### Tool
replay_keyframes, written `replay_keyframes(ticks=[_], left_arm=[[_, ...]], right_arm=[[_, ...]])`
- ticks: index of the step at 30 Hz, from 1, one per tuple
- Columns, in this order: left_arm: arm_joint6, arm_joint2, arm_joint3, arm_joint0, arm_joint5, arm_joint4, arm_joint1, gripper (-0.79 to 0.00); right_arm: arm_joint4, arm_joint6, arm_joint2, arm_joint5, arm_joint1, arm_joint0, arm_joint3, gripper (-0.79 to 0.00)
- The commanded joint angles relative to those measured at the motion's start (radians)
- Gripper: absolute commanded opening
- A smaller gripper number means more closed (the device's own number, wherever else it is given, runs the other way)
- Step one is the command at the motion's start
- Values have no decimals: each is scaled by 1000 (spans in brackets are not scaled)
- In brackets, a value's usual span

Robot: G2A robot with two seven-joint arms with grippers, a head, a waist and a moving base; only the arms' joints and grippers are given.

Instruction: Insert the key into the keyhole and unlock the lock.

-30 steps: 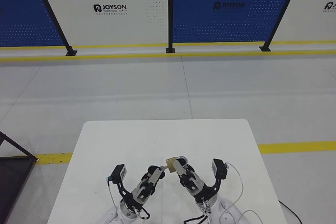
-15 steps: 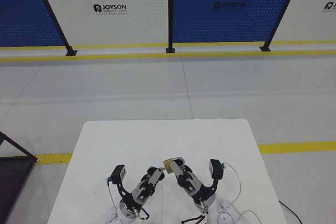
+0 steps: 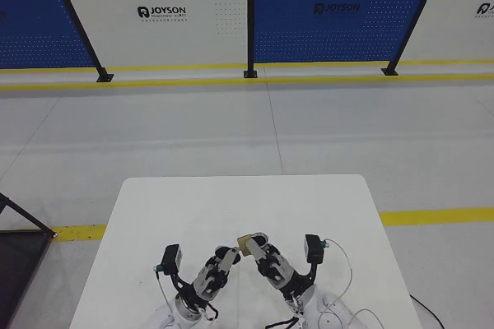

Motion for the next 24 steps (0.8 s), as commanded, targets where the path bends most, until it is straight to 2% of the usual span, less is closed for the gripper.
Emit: replay_keyframes(ticks=[1,14,17,24], left_arm=[[42,3,6,0,28,61,-4,-785],[301,36,66,-32,294,380,-24,-785],[362,41,89,-50,395,453,-28,-785],[449,57,134,-79,566,569,-34,-785]], right_arm=[[-2,2,0,4,1,0,0,-785],[-16,12,-1,25,4,1,-2,-785],[-22,14,-2,30,4,1,-2,-785],[-26,15,-4,37,6,0,-3,-785]])
